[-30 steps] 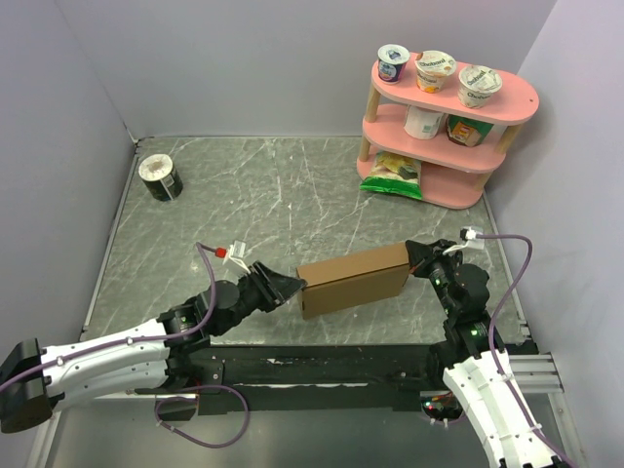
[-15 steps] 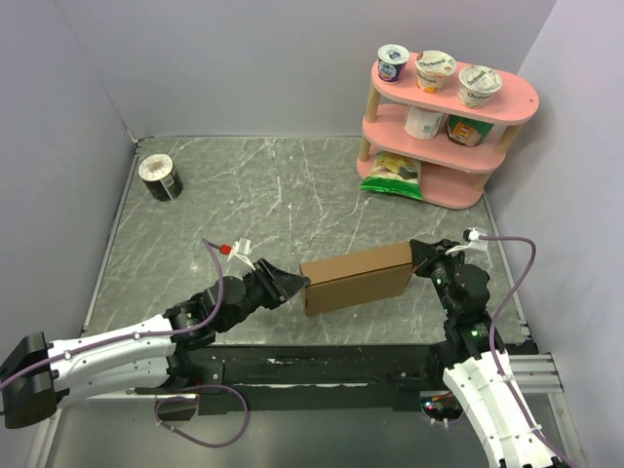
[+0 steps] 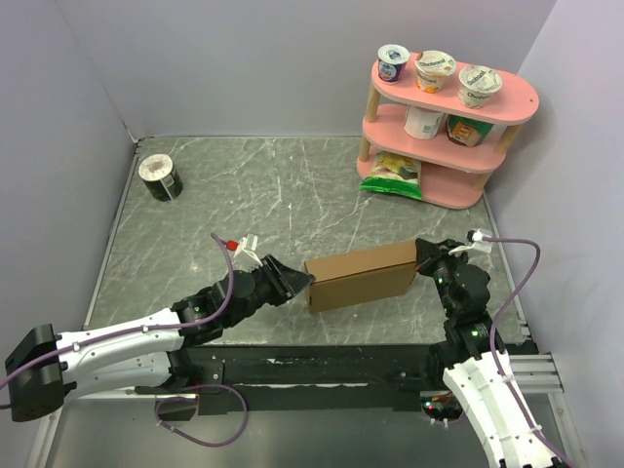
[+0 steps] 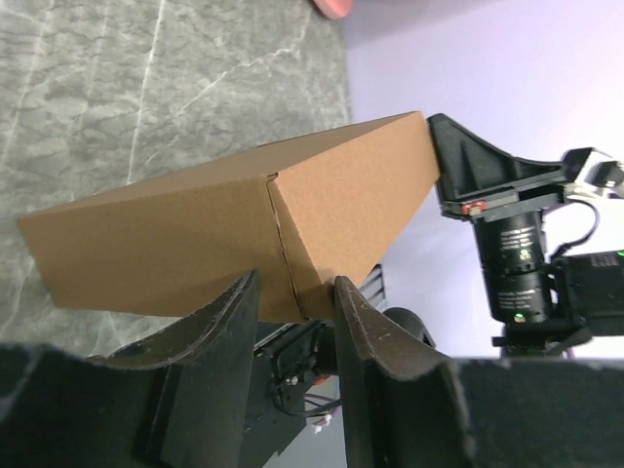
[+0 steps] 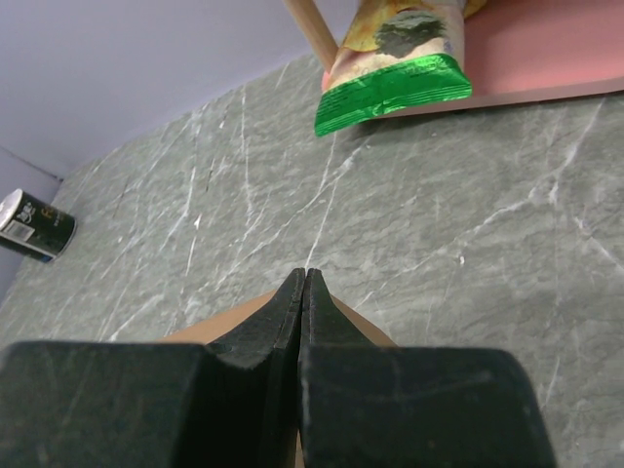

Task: Fold the paper box

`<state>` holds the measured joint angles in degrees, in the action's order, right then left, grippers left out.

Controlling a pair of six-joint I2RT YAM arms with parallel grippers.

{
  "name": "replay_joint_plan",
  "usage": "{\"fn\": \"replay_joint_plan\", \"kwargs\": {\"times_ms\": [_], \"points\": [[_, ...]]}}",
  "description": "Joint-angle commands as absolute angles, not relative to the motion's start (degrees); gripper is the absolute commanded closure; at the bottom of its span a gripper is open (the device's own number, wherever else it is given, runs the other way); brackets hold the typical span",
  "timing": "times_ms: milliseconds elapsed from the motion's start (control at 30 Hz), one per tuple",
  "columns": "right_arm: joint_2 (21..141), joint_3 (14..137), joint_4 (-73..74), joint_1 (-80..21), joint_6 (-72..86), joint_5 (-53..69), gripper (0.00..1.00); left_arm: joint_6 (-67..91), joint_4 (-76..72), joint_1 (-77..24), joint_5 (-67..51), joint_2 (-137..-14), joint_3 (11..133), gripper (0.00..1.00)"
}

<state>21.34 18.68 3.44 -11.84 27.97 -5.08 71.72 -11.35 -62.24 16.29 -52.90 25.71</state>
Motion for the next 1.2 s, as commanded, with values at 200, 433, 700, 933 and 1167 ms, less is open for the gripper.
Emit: {"fn": "replay_joint_plan", "kwargs": {"times_ms": [200, 433, 700, 933, 1167], "points": [[21.62, 15.03, 17.05, -14.15, 27.86, 0.44, 1.00, 69.26, 19.42, -62.93, 10.99, -61.08, 23.03, 0.82], [20.74, 14.85, 17.05, -14.24, 27.86, 0.53, 1.00, 68.03, 22.50, -63.02, 9.94, -65.82, 24.70, 0.90], [20.30, 14.85, 17.14, -14.33, 27.60, 0.70, 1.00, 67.06, 25.21, -63.81, 9.75, -71.54, 26.80, 0.96], [19.86, 14.77, 16.96, -14.33, 27.42, 0.97, 1.00, 69.34, 18.21, -64.25, 7.38, -65.49, 21.36, 0.99], [21.00, 15.12, 16.35, -14.41, 26.28, 2.28, 1.00, 66.89, 15.91, -64.16, 7.29, -65.29, 21.97, 0.99]]}}
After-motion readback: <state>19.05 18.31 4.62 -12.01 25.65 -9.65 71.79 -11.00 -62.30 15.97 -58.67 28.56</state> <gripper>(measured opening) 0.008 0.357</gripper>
